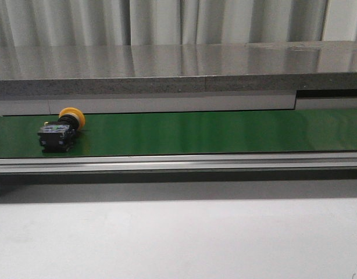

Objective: Move button from left to right

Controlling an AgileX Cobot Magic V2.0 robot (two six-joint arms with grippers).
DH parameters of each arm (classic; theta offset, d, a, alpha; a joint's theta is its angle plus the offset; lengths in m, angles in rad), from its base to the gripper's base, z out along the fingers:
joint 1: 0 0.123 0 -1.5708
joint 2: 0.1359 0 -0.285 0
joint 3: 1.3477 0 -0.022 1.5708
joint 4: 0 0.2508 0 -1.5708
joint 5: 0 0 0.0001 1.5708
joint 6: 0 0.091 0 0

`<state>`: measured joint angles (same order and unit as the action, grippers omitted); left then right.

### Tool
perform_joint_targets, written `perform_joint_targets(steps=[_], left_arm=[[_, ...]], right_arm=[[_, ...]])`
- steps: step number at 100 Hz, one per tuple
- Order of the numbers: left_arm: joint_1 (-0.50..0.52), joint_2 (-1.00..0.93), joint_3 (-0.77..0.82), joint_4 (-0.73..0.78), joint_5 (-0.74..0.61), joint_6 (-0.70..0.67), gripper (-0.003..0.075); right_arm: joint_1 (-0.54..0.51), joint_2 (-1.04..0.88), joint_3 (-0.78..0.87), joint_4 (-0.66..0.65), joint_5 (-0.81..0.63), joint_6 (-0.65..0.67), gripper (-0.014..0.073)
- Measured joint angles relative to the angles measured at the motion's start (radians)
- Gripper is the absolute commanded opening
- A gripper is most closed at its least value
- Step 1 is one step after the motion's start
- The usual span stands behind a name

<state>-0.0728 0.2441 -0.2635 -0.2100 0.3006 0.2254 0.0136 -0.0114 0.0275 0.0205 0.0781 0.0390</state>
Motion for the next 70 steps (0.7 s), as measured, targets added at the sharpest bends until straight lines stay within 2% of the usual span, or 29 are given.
perform_joint_targets(steps=[70], left_arm=[[0.0, 0.0, 0.041, 0.0, -0.06, 0.0, 0.0639]], right_arm=[[0.0, 0.0, 0.0, 0.0, 0.0, 0.0, -0.0068]])
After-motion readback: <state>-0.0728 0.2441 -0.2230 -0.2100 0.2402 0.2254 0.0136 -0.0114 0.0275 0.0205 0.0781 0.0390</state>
